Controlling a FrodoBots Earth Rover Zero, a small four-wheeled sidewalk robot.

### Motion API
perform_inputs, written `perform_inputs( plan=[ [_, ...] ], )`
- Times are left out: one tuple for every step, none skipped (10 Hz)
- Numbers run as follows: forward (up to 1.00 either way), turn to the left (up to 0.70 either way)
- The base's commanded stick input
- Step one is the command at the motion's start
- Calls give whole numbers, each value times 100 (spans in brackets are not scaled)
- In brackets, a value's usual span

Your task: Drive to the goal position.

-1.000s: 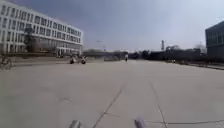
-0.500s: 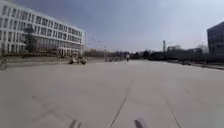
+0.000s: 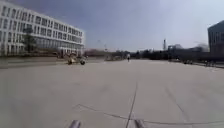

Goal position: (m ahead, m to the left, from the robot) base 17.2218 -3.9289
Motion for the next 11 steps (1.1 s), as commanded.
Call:
perform_inputs(
  plan=[
    [85, -18],
    [85, -33],
    [85, -33],
    [85, -33],
    [85, -32],
    [85, -29],
    [85, -27],
    [85, -25],
    [85, -22],
    [85, -16],
    [85, -10]
  ],
)
